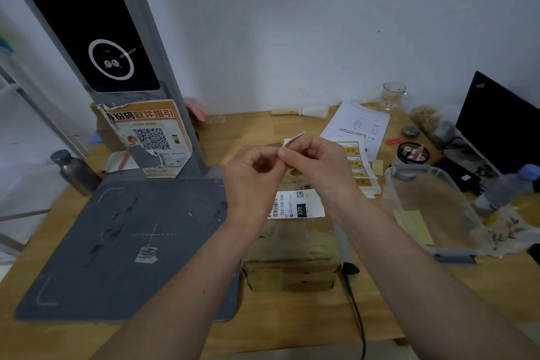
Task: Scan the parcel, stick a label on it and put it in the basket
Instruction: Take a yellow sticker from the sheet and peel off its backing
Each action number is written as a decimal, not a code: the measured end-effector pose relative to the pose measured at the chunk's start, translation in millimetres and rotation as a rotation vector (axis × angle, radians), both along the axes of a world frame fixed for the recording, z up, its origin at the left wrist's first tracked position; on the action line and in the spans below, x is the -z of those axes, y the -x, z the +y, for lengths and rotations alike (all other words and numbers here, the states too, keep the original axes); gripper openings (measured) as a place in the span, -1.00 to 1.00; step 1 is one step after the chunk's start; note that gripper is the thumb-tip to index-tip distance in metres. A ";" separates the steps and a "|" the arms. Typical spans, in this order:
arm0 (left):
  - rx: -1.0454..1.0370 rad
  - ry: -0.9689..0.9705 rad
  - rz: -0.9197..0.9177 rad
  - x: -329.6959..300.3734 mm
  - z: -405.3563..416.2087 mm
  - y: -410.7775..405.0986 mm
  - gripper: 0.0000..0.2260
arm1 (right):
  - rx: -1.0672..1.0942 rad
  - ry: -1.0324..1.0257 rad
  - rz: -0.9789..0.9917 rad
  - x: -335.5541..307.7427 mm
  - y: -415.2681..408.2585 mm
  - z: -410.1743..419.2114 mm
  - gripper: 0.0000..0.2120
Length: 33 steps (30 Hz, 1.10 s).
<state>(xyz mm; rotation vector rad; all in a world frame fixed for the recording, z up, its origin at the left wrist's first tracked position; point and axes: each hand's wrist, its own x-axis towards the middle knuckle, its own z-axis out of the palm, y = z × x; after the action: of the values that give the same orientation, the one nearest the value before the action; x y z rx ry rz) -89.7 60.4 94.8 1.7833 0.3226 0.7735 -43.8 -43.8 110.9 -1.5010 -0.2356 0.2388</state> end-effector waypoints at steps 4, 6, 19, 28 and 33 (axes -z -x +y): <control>0.057 0.129 0.017 -3.4 -1.2 -0.6 -0.89 | 0.005 -0.013 -0.020 -0.9 0.1 0.5 -0.98; 0.091 0.179 0.025 -5.4 -1.7 0.4 -0.87 | 0.027 0.001 -0.033 -0.9 -0.3 1.2 -0.93; 0.165 0.165 0.030 -1.9 0.1 -0.4 -0.82 | 0.053 0.011 -0.035 -0.1 -2.2 0.3 -0.92; 0.166 0.217 0.071 -1.8 -1.5 -0.7 -0.82 | 0.028 -0.046 0.014 -0.1 -4.3 -1.1 -0.93; 0.216 0.485 0.132 -8.7 1.4 -0.8 -0.87 | 0.036 0.077 -0.070 1.6 -4.6 -1.6 -0.91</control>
<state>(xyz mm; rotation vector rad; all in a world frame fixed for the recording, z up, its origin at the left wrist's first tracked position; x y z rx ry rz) -89.0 61.8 103.4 1.3822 0.3625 0.3821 -39.2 -45.4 109.4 -1.5902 -0.2577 0.1686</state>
